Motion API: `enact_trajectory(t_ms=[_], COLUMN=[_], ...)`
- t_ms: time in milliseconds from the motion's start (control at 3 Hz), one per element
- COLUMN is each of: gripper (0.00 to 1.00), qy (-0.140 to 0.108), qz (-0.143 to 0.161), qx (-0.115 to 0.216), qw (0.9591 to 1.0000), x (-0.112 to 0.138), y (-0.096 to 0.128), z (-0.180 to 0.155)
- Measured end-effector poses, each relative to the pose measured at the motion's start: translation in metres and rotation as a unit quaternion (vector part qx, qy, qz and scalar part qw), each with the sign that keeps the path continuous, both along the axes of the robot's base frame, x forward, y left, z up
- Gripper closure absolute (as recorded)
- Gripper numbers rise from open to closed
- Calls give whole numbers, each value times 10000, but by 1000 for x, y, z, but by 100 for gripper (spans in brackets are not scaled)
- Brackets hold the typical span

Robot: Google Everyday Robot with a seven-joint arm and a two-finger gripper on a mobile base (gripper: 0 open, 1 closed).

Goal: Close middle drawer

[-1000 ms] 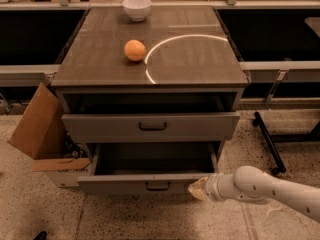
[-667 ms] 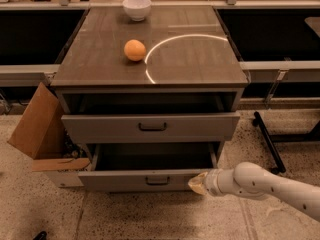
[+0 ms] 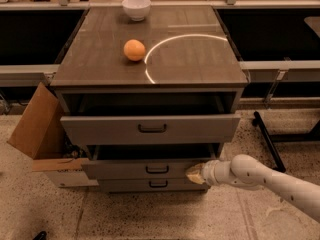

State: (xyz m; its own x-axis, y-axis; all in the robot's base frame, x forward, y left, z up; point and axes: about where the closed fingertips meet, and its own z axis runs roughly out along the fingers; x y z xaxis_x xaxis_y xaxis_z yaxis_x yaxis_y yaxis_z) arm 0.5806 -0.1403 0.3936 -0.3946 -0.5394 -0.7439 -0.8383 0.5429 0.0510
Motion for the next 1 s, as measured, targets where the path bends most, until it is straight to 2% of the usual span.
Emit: enact_trajectory(t_ms=[1000], gripper=[100], qy=[-371], qz=[68], qx=[-94], qw=[9992], x=[51], y=[9], z=[26])
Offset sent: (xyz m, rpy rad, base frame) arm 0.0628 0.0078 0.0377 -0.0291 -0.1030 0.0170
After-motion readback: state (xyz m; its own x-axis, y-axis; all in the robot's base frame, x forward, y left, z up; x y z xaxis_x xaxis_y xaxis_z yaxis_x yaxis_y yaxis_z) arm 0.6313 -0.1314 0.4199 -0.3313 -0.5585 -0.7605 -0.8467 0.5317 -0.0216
